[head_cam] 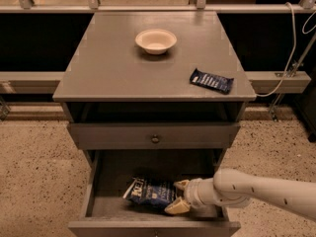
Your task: Pick blue chip bag from middle drawer and place on counter
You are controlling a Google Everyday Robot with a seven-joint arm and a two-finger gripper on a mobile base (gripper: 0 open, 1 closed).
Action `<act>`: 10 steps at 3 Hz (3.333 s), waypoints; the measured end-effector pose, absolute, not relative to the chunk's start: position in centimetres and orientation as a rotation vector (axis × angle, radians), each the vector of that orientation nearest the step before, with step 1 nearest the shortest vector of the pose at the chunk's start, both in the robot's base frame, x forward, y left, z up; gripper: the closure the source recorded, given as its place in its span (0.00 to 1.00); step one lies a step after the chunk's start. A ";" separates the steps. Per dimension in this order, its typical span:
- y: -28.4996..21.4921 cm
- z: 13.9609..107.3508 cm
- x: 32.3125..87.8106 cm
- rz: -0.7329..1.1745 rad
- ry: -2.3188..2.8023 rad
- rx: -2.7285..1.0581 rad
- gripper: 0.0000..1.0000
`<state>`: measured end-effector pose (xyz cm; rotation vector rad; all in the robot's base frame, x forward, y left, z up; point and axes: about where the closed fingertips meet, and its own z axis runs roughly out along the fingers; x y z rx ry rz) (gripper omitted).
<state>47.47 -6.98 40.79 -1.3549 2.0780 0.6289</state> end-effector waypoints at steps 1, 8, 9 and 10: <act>-6.9 40.4 47.6 0.633 2.080 -1.353 0.35; -3.5 61.0 49.3 0.639 1.407 -1.326 1.00; -3.2 66.1 48.7 0.615 1.265 -1.352 1.00; -2.4 71.7 49.2 0.562 1.120 -1.396 1.00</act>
Offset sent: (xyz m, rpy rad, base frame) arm -0.0017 -0.0024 -0.0229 0.0021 0.0280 -0.0065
